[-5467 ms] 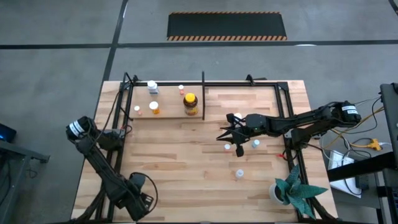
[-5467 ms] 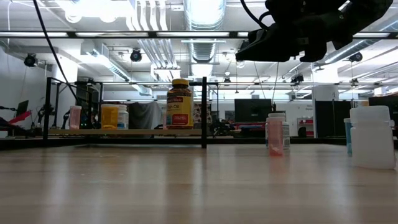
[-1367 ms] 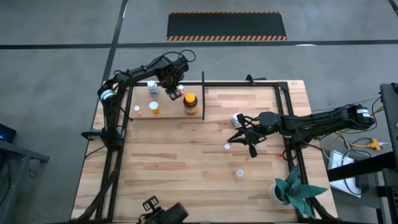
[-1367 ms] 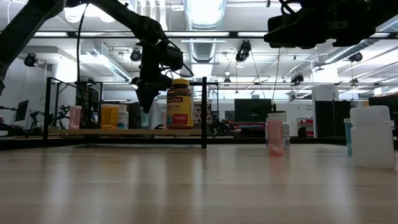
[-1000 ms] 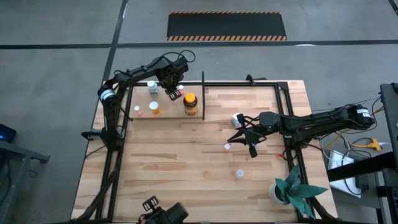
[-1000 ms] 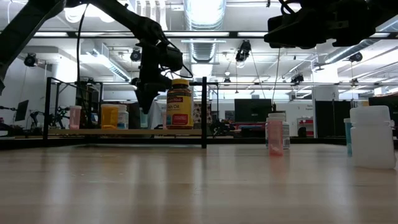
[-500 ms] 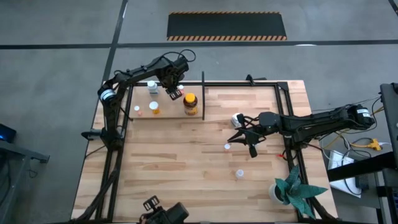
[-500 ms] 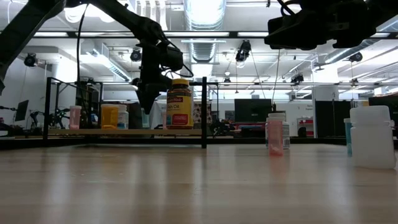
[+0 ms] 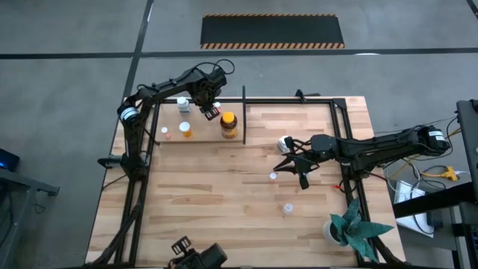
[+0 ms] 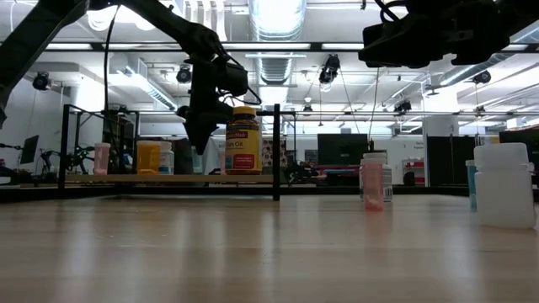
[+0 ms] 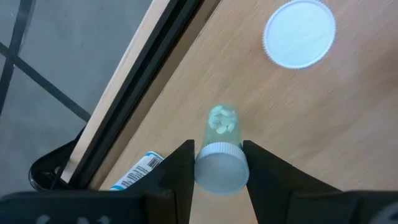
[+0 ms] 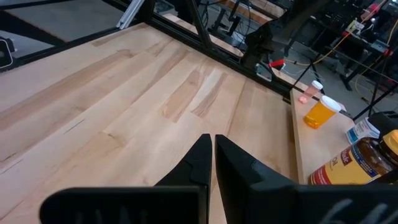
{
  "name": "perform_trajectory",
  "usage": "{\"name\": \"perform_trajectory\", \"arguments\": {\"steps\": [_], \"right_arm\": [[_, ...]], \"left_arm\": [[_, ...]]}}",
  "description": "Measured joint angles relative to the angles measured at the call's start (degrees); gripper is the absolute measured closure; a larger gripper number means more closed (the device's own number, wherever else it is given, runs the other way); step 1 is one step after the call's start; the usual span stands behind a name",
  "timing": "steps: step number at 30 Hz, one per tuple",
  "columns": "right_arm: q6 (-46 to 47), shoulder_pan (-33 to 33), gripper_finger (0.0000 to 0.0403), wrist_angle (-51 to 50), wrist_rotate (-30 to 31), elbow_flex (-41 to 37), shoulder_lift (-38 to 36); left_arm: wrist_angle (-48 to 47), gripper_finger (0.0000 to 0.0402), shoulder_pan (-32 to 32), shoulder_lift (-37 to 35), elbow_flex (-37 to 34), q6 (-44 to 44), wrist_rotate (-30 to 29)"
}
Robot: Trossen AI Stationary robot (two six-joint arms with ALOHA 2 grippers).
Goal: Pick and place medicine bottles onto shelf by color
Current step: Put the bottom blue pill bottle on the shelf
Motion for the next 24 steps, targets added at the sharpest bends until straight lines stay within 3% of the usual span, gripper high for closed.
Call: {"name": "perform_trajectory", "arguments": {"steps": [24], "right_arm": [[-0.07, -0.01, 0.039, -0.09, 0.0, -0.01, -0.02]], "left_arm": [[0.52, 0.0297, 0.0, 0.0, -0.04, -1.46, 0.03]]}}
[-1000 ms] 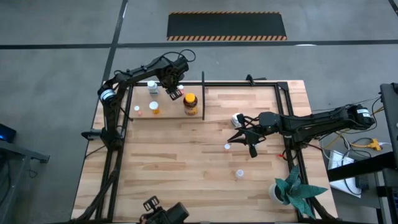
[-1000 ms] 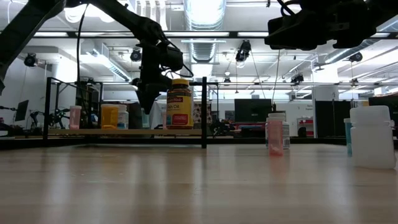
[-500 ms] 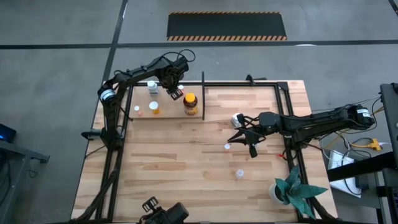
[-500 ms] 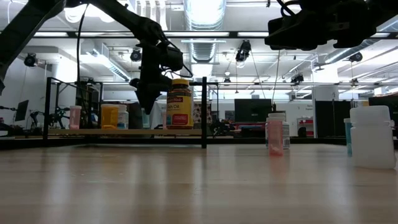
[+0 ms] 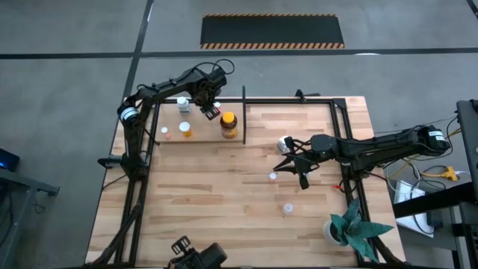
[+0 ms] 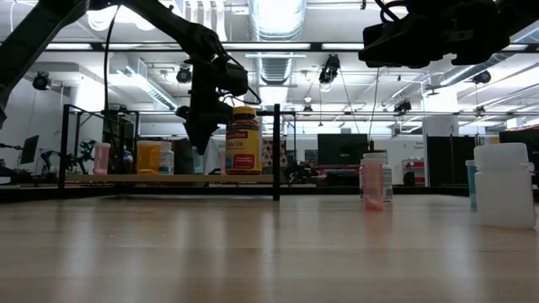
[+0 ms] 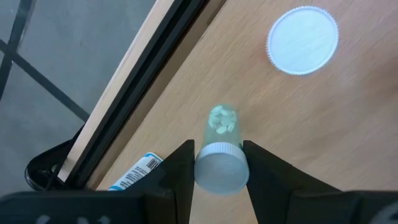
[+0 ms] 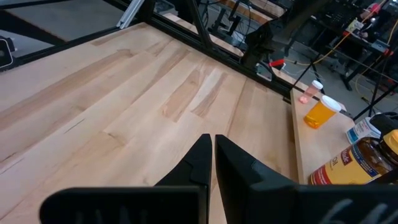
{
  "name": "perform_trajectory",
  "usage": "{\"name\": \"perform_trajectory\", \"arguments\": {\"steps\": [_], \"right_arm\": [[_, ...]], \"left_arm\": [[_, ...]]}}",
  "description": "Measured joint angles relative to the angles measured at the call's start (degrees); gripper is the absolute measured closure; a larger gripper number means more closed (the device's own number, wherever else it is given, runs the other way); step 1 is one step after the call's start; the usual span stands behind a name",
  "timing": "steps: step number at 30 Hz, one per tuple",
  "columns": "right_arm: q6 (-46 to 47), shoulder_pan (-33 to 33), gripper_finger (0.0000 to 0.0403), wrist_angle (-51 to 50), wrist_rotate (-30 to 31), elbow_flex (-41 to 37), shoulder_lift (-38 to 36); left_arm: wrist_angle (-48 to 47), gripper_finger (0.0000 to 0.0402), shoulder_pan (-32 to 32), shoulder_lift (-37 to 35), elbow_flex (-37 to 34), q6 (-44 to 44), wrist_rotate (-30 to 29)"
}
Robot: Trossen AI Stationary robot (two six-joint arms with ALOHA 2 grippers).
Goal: Pick and place medicine bottles onto shelf by color
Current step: Put the bottom blue pill bottle on the shelf
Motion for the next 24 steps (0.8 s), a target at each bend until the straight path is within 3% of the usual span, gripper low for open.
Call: {"name": "perform_trajectory", "arguments": {"steps": [20, 24], "right_arm": [[0.01, -0.01, 0.039, -0.04, 0.0, -0.01, 0.0], [0.01, 0.01, 0.039, -0.04, 0.0, 0.01, 0.0]], "left_arm": [[0.75, 0.0296, 0.0, 0.02, -0.15, -0.19, 1.06], [0.87, 0.028, 0.0, 0.02, -0.27, -0.17, 1.06]]}}
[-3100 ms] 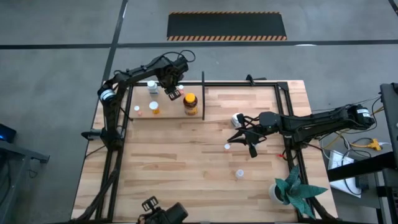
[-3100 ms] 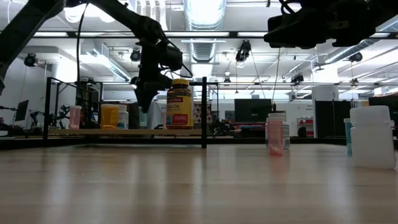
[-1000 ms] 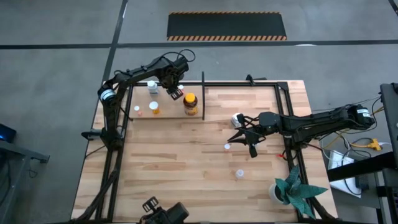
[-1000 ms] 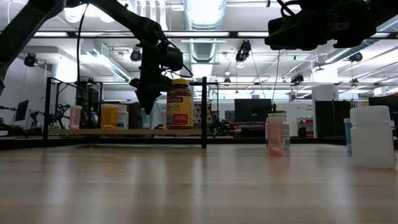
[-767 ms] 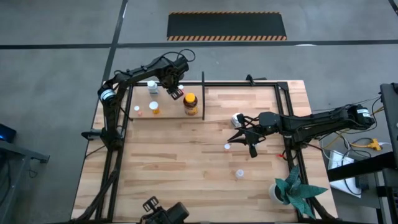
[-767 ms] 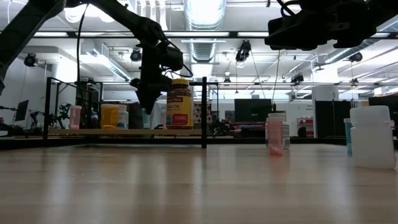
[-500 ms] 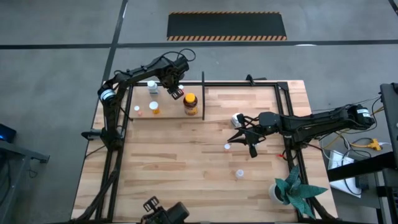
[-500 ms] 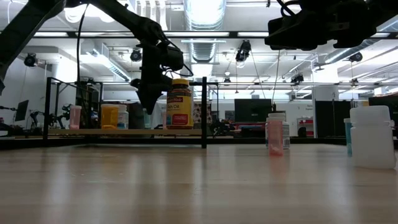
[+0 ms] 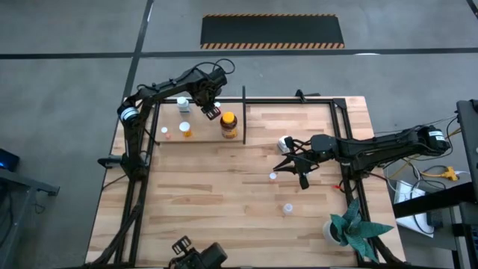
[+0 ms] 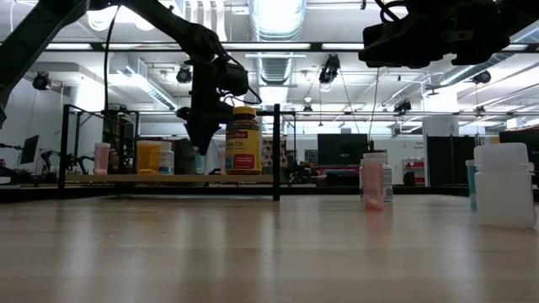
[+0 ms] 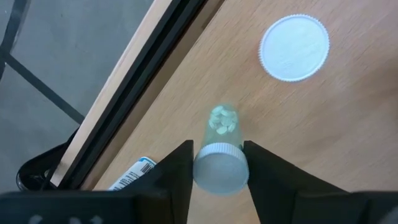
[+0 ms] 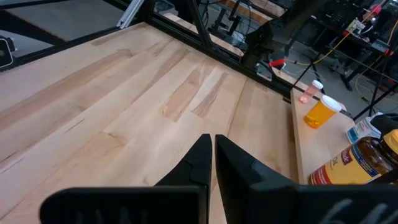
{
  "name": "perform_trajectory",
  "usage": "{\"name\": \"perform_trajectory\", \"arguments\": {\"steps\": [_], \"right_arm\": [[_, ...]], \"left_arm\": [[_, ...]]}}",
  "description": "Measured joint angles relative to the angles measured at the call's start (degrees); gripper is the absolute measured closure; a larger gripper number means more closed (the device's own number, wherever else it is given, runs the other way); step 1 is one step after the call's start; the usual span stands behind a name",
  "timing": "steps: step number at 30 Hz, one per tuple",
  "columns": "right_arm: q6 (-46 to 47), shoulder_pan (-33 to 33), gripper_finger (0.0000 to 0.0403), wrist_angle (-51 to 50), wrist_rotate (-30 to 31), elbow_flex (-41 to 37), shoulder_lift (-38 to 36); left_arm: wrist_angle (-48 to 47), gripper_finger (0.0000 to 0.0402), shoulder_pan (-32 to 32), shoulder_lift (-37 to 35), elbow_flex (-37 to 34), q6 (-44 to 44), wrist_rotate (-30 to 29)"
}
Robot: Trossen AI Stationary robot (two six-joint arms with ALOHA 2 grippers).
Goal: Pick and place medicine bottles onto shelf by color
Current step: Put the bottom blue pill bottle on the shelf, then put the pink pill bottle on the shelf
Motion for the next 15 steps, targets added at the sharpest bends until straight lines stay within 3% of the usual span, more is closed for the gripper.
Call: {"name": "perform_trajectory", "arguments": {"steps": [7, 15], "right_arm": [[-0.01, -0.01, 0.039, 0.0, 0.01, 0.01, -0.01], [0.01, 0.01, 0.039, 0.0, 0.0, -0.01, -0.02]], "left_arm": [[0.1, 0.0237, 0.0, 0.0, -1.19, 0.0, 0.0], [0.01, 0.023, 0.02, -0.18, -1.74, 0.55, -1.23]]}}
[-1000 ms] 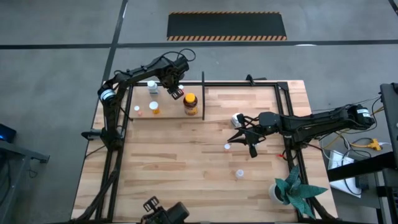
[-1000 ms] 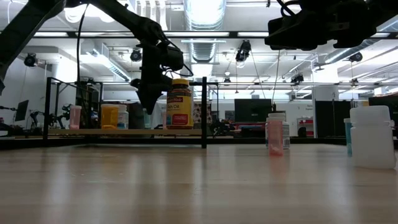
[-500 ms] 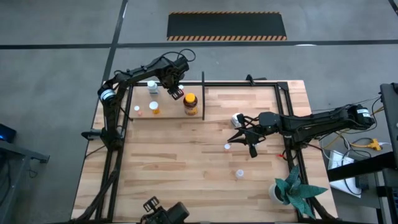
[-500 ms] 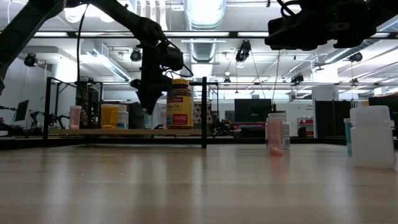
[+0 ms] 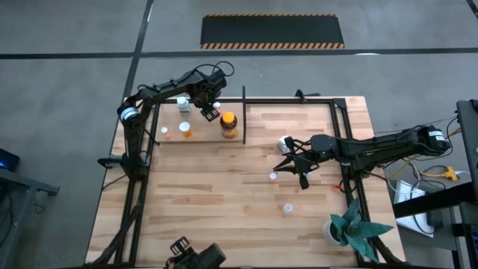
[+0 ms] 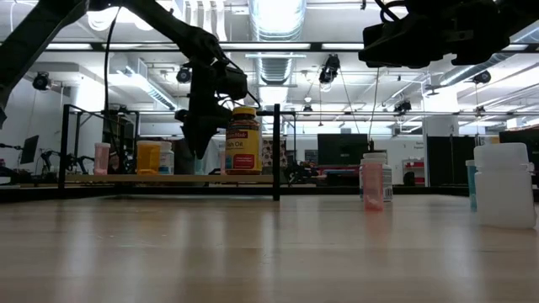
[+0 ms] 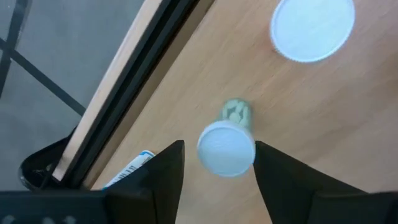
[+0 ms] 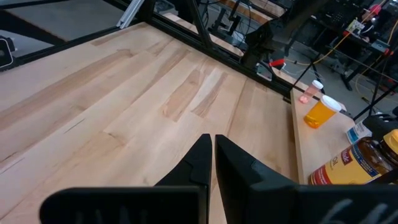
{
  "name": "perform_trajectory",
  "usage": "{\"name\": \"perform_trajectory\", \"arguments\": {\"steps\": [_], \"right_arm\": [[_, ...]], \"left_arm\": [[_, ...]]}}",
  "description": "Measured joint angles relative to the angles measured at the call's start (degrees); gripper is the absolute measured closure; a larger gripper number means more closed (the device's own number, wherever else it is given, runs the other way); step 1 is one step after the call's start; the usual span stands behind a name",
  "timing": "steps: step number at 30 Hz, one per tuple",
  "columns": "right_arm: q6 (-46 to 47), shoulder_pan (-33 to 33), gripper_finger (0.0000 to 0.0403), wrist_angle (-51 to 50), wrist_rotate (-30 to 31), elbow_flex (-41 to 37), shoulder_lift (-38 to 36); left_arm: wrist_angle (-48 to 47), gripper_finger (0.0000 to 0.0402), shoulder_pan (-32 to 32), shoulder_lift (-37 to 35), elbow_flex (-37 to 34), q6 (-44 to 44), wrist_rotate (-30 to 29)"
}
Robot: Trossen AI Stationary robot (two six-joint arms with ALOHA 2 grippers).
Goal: Pick and place medicine bottles onto shelf by color
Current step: Put the pink pill bottle on the shelf
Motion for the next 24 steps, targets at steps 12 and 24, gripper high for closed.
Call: {"name": "perform_trajectory", "arguments": {"steps": [12, 24], "right_arm": [[4.68, -0.01, 0.039, 2.73, 0.02, 0.0, 0.02], [21.45, 0.0, 0.039, 3.3, 0.03, 0.01, 0.1]], "left_arm": [[-1.56, 0.023, -3.3, -11.99, 0.18, 0.33, -0.46], [19.91, 0.023, -25.82, -33.66, -11.39, -1.84, -0.22]]}}
